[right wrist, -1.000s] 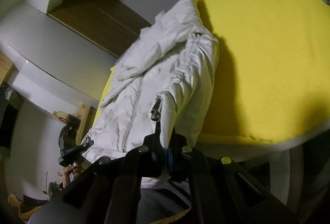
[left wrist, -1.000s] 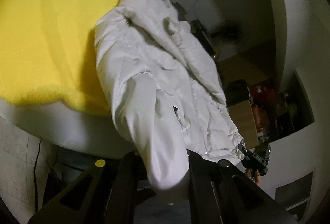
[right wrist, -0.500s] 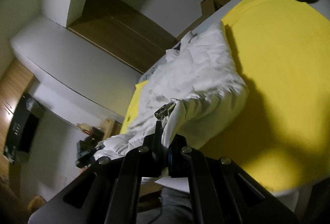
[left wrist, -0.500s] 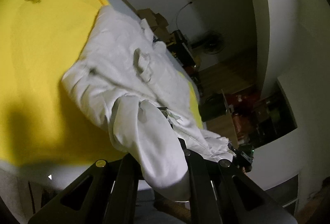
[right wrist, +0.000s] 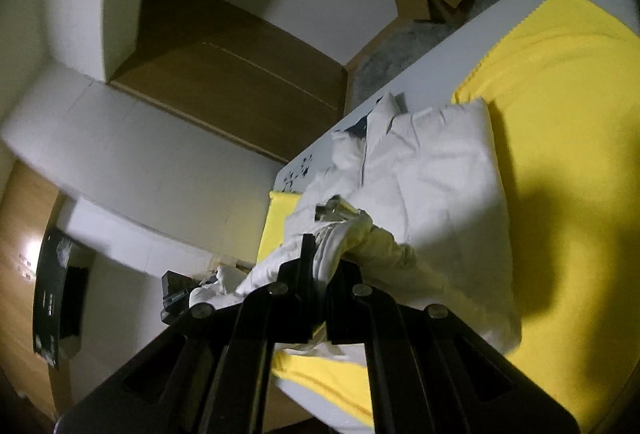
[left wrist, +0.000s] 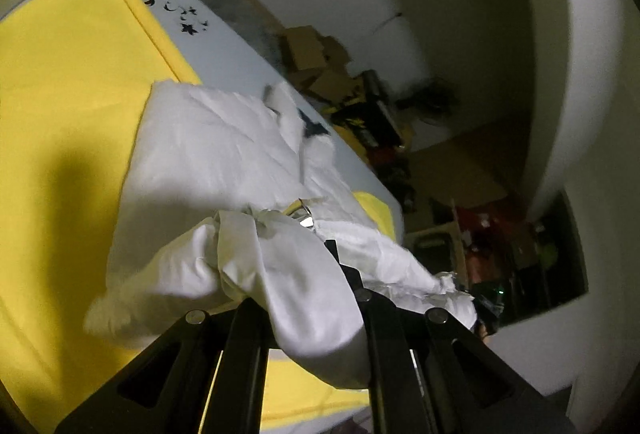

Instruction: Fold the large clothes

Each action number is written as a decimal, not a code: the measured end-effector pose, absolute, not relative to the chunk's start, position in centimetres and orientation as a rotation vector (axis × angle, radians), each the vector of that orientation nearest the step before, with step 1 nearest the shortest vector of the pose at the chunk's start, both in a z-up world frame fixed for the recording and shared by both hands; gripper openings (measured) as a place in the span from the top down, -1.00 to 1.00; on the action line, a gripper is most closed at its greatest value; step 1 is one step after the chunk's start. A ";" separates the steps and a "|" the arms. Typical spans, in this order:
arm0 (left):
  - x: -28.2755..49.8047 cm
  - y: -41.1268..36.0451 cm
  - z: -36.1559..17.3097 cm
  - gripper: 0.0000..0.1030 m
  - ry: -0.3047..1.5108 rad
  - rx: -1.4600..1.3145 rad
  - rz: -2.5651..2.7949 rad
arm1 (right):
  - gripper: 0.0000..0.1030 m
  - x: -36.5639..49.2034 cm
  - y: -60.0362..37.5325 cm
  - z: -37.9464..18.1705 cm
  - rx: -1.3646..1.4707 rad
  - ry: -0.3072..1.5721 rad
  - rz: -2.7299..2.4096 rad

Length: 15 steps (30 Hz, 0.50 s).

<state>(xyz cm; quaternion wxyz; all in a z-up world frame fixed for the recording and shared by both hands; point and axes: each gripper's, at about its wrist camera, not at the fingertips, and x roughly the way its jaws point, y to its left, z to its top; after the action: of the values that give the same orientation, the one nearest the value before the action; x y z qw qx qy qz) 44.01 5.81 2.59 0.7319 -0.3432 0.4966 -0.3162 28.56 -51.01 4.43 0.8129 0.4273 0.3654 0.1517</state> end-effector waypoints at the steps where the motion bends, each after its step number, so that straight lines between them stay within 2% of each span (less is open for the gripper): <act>1: 45.4 5.4 2.3 0.91 1.105 -0.761 -0.679 | 0.94 30.4 -51.6 4.2 0.921 0.794 0.314; 8: 56.0 2.2 -1.9 0.89 1.177 -0.804 -0.588 | 0.94 39.7 -55.1 0.7 1.009 0.856 0.252; 15: 61.9 0.5 -8.0 0.88 1.213 -0.885 -0.519 | 0.94 46.4 -57.8 -5.1 1.121 0.876 0.187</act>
<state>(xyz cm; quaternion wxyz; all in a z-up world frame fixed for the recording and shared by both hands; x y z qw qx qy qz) 61.89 0.48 -7.95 0.7008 -0.3973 0.5448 -0.2331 46.41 -57.85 -5.13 0.7534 0.5136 0.4015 0.0857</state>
